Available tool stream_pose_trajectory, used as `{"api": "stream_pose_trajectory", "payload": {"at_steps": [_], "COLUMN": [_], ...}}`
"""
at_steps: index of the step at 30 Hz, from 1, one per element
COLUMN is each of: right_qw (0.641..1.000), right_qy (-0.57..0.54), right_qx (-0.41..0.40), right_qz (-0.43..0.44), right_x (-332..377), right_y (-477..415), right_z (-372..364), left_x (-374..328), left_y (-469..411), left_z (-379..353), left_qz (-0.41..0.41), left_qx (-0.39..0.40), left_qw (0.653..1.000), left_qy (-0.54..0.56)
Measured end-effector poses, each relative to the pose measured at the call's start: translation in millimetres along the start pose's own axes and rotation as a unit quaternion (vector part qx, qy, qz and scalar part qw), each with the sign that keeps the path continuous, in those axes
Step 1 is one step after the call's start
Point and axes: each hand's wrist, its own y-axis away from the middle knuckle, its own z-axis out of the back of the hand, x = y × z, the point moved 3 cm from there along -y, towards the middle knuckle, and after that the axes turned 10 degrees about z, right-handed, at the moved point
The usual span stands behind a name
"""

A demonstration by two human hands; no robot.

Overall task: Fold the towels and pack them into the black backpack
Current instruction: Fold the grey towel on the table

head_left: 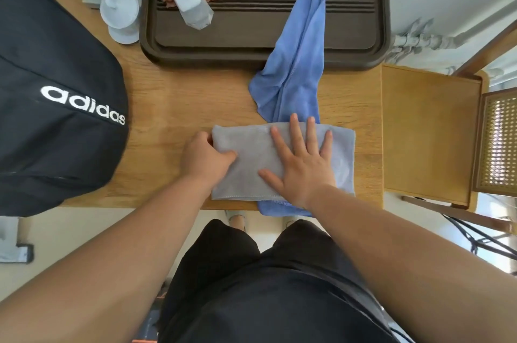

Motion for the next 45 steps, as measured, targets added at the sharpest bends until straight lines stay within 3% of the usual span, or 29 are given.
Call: {"api": "stream_pose_trajectory", "payload": {"at_steps": [9,19,25,28,35,42,45], "right_qw": [1.000,1.000,1.000,1.000,1.000,0.999,0.999], "right_qy": [0.008,0.017,0.020,0.018,0.007,0.000,-0.009], "right_qx": [-0.024,-0.003,0.000,0.003,0.013,0.002,0.033], "right_qz": [-0.004,-0.009,-0.008,-0.008,-0.007,-0.035,-0.028], "right_x": [2,3,2,2,1,9,9], "right_y": [-2,-1,-2,-2,-3,12,13], "right_z": [-2,2,1,2,2,7,3], "left_x": [2,-10,-12,-14,-10,12,14], "left_y": [-7,7,4,-6,-6,12,17], "left_z": [-4,9,7,6,6,0,2], "left_qz": [0.107,0.069,0.103,0.107,0.054,0.126,0.093], "left_qx": [0.046,0.082,0.134,0.121,0.020,0.101,0.131], "left_qw": [0.984,0.973,0.950,0.946,0.963,0.955,0.957], "left_qy": [0.137,0.206,0.263,0.282,0.263,0.250,0.242]}}
